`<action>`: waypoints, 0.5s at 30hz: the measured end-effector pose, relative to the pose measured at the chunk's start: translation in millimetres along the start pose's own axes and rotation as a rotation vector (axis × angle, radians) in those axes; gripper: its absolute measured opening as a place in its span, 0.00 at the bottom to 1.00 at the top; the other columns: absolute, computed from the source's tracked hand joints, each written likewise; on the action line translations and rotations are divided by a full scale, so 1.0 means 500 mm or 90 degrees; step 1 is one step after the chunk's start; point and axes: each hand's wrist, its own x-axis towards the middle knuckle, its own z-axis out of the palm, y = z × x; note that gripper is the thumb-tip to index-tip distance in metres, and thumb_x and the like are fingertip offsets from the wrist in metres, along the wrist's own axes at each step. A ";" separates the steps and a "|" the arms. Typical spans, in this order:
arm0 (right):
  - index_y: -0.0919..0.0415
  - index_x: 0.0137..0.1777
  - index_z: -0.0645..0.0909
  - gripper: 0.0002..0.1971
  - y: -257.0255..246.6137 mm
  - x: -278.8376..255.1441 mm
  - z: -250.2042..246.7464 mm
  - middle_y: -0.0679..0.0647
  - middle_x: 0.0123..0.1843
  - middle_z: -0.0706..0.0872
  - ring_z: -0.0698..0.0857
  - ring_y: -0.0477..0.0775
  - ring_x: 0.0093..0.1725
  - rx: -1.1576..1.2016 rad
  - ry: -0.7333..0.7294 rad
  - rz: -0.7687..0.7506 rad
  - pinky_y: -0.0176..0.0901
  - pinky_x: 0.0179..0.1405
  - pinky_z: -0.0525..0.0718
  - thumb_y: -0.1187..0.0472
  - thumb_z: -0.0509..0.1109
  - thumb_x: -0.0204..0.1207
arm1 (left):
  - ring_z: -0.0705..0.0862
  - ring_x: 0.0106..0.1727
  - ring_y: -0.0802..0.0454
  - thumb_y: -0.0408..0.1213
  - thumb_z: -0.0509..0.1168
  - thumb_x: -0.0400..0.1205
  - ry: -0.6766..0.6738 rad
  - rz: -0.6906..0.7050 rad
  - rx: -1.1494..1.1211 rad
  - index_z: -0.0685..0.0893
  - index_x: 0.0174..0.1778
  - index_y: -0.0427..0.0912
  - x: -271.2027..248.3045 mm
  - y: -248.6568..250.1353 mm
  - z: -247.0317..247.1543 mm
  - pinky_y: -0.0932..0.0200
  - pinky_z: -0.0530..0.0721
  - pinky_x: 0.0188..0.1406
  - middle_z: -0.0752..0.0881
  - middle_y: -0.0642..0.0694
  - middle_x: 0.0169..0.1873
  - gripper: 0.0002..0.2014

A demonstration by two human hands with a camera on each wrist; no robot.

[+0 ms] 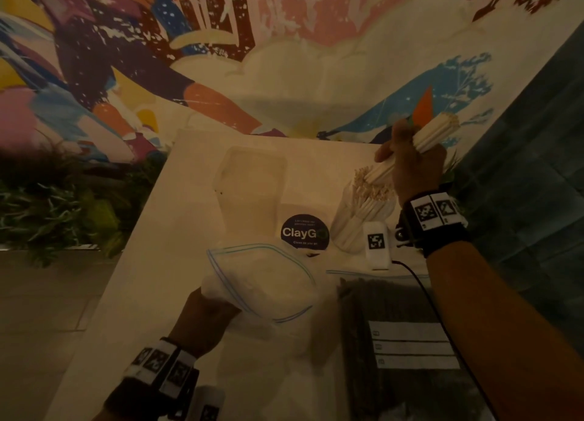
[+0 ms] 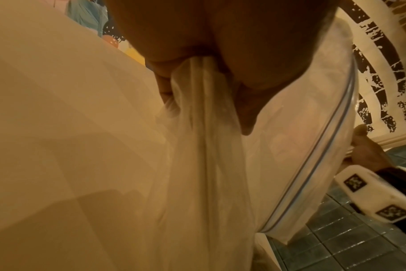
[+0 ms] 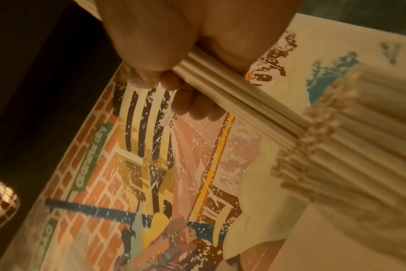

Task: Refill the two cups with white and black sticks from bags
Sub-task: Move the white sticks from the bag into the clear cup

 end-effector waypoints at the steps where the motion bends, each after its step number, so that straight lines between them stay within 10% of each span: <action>1: 0.76 0.34 0.80 0.27 0.002 0.000 0.002 0.46 0.19 0.82 0.80 0.42 0.21 -0.011 -0.001 0.015 0.30 0.28 0.80 0.49 0.66 0.80 | 0.85 0.39 0.69 0.58 0.66 0.54 -0.005 0.003 0.003 0.84 0.41 0.55 -0.001 0.003 0.001 0.71 0.80 0.36 0.88 0.61 0.33 0.21; 5: 0.60 0.24 0.79 0.25 0.018 -0.006 0.005 0.43 0.19 0.83 0.79 0.39 0.20 -0.112 -0.014 0.064 0.29 0.24 0.77 0.45 0.67 0.78 | 0.83 0.42 0.78 0.58 0.66 0.56 -0.012 0.016 0.000 0.83 0.43 0.55 -0.003 0.006 -0.001 0.78 0.81 0.35 0.87 0.74 0.36 0.21; 9: 0.55 0.29 0.82 0.23 0.049 0.005 0.001 0.56 0.38 0.89 0.87 0.58 0.42 -0.238 -0.004 0.098 0.50 0.46 0.84 0.37 0.67 0.74 | 0.82 0.44 0.79 0.59 0.66 0.57 -0.021 0.022 0.016 0.83 0.43 0.56 -0.006 0.005 -0.004 0.80 0.79 0.36 0.86 0.76 0.37 0.20; 12: 0.59 0.50 0.84 0.36 0.063 0.008 0.000 0.62 0.52 0.87 0.84 0.65 0.55 -0.345 -0.023 0.114 0.60 0.58 0.82 0.25 0.66 0.63 | 0.83 0.44 0.77 0.59 0.67 0.56 -0.019 0.013 0.006 0.85 0.43 0.60 -0.004 0.006 -0.004 0.77 0.79 0.36 0.85 0.78 0.38 0.20; 15: 0.62 0.76 0.65 0.41 0.028 0.015 -0.001 0.62 0.75 0.72 0.71 0.59 0.74 -0.300 0.030 0.002 0.42 0.74 0.69 0.42 0.76 0.69 | 0.83 0.44 0.76 0.58 0.68 0.57 -0.027 0.015 0.001 0.88 0.39 0.69 -0.006 0.010 -0.005 0.78 0.81 0.37 0.86 0.76 0.39 0.15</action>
